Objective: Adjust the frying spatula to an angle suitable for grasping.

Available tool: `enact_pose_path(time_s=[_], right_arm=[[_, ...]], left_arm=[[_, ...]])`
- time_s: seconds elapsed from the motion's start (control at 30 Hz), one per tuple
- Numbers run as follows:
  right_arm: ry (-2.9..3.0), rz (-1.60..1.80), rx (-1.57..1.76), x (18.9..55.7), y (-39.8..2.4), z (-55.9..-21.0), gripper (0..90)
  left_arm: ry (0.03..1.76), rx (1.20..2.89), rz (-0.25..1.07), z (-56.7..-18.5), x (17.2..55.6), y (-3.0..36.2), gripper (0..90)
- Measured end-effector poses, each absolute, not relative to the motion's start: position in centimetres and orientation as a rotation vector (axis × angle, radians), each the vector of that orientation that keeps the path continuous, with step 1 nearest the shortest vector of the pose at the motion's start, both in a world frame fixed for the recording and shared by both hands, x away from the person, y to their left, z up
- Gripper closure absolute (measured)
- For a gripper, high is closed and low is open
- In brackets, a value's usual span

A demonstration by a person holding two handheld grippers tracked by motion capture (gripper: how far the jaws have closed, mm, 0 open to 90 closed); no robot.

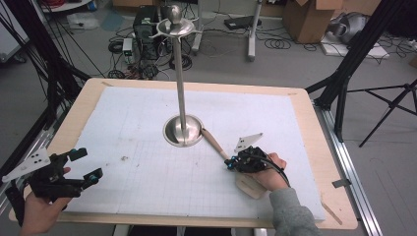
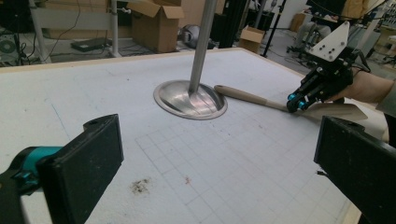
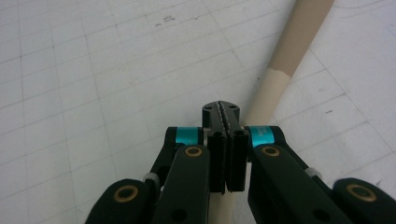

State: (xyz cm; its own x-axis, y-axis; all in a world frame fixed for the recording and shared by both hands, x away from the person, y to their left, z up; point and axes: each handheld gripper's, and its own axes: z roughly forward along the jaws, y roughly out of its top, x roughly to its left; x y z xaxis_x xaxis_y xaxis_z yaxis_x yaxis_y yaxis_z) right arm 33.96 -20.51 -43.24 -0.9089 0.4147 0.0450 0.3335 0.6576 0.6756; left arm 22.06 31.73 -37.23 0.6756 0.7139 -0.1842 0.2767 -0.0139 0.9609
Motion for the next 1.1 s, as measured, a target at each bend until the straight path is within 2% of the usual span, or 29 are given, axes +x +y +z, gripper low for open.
enact_pose_path(time_s=[0.33, 0.87, 0.93, 1.1], right_arm=[[2.749, 1.024, 0.617, 33.7, -20.3, -43.0, 90.0], [2.705, 1.048, 0.708, 33.9, -22.1, -42.5, 90.0], [2.720, 0.890, 0.739, 34.0, -22.3, -43.1, 90.0], [2.661, 1.118, 0.785, 33.9, -23.0, -42.5, 90.0]], left_arm=[[0.837, 1.592, 0.416, -37.3, 22.1, 31.8, 1.8], [0.839, 1.593, 0.414, -37.3, 22.1, 31.9, 1.8], [0.839, 1.595, 0.412, -37.4, 22.2, 31.9, 1.8], [0.834, 1.596, 0.411, -37.3, 22.4, 31.8, 1.8]])
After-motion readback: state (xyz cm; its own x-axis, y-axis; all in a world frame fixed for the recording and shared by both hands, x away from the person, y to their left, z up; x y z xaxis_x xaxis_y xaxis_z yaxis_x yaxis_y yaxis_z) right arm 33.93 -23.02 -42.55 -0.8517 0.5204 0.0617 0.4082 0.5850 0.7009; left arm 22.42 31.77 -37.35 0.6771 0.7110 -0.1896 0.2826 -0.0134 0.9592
